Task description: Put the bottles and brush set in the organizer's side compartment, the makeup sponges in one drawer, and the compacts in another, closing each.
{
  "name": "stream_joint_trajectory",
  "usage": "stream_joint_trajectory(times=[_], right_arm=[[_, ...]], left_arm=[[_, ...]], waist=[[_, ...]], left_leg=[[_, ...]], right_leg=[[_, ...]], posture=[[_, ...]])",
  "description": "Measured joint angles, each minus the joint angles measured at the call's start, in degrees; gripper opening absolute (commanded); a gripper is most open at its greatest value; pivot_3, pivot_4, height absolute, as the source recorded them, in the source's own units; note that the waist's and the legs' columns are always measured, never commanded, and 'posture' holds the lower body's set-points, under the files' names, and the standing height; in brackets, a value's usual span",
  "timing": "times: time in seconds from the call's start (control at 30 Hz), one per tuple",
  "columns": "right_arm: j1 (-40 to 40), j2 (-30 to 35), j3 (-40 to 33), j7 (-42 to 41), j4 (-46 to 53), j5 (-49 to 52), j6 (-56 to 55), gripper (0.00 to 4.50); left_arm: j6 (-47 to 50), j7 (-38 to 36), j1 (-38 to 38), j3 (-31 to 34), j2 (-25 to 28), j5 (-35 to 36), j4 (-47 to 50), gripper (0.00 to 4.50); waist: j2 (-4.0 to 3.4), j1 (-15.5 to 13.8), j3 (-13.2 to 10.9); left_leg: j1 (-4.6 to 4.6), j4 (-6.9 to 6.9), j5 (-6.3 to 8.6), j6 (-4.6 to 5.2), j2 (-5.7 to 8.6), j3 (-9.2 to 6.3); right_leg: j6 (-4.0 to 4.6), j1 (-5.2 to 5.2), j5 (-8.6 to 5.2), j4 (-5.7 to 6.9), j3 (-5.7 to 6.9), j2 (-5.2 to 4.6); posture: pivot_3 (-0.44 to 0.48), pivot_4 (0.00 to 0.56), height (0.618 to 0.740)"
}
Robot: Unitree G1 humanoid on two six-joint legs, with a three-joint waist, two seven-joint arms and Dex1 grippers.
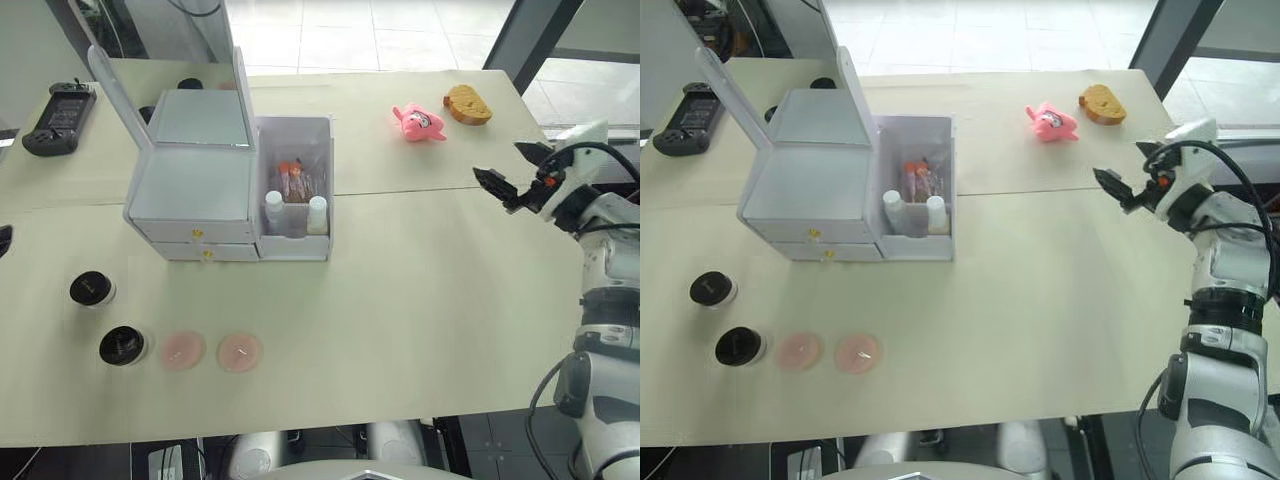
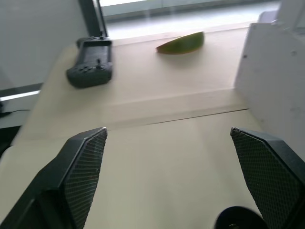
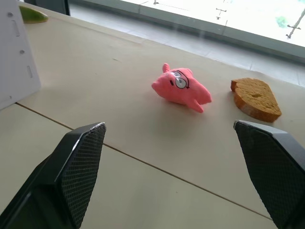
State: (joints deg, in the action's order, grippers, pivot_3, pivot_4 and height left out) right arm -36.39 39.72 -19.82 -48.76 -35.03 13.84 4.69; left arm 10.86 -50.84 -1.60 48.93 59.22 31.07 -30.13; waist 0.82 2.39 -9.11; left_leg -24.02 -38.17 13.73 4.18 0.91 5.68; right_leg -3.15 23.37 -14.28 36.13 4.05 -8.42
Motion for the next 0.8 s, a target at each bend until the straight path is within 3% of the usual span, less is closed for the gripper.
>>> stream_joint_trajectory(times=[0.17,0.33,0.6,0.8], right_arm=[[3.43,0.39,-1.16,1.66,-1.86,0.88,1.57,4.5],[2.58,0.34,0.41,-1.93,7.98,7.38,14.08,4.5],[-7.77,0.79,11.98,-11.26,33.02,19.67,35.26,4.5],[-14.5,2.75,20.01,-16.52,40.16,24.5,45.65,4.5]], left_arm=[[-3.76,-1.58,0.8,-0.47,-0.14,-1.6,-4.8,4.46],[0.48,-1.29,2.74,-0.2,-1.68,1.09,-0.65,4.46],[11.84,6.57,-7.17,0.67,-15.16,9.65,35.78,4.46],[17.23,16.19,-10.87,1.06,-20.36,13.61,52.54,4.46]], waist=[[0.0,-0.21,0.0],[0.0,-0.01,0.0],[0.0,0.02,0.0],[0.04,-1.4,0.01]], left_leg=[[0.01,0.02,0.27,-0.35,0.02,-0.08],[0.03,0.02,0.26,-0.27,-0.01,-0.18],[-0.01,0.03,0.36,-0.21,-0.06,-0.26],[-0.04,-0.13,0.41,-0.18,0.13,-0.37]], right_leg=[[-0.01,-0.04,0.01,0.02,0.01,-0.47],[-0.02,-0.1,0.02,0.05,0.04,-0.54],[-0.02,-0.09,0.04,0.0,-0.04,-0.63],[-0.02,-0.17,0.05,-0.03,0.02,-0.85]], posture=[[0.0,0.15,0.737],[0.0,0.15,0.737],[0.0,0.15,0.737],[0.0,0.15,0.737]])
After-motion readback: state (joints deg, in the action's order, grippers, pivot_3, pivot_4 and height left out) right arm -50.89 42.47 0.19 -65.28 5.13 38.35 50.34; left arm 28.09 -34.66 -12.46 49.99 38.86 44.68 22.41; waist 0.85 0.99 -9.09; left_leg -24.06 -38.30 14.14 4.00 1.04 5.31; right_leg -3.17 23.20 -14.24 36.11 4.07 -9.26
